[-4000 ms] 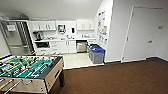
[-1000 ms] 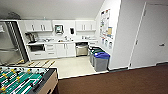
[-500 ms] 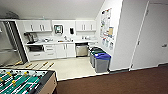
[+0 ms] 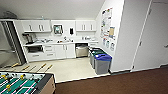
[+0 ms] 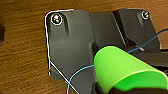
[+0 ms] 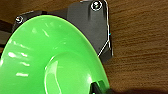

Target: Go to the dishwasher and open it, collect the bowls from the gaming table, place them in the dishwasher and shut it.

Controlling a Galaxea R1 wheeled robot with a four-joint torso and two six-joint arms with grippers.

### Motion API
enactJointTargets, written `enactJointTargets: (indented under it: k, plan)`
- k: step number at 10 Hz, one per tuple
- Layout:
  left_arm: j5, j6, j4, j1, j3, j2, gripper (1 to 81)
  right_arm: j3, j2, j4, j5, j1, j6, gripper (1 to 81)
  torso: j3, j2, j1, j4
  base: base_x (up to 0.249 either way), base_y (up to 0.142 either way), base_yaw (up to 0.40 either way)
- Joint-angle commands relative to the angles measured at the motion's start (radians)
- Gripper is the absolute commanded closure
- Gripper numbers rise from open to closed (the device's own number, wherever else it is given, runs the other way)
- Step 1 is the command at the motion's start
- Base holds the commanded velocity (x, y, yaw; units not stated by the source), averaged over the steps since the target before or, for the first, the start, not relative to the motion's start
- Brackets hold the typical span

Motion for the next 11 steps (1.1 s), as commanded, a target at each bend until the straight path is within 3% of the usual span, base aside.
enactJointTargets:
  k: [1,11]
  plan:
    - [0.056,0.008,0.01,-0.044,0.001,-0.006,81.1,-0.006,-0.02,-0.01,-0.046,0.031,-0.003,81.1,0.0,0.0,0.0,0.0,0.147,0.0,0.0]
    - [0.056,0.008,0.01,-0.044,-0.003,0.001,81.1,-0.011,-0.017,-0.01,-0.044,0.029,-0.003,81.1,0.0,0.0,0.0,0.0,0.147,0.0,0.0]
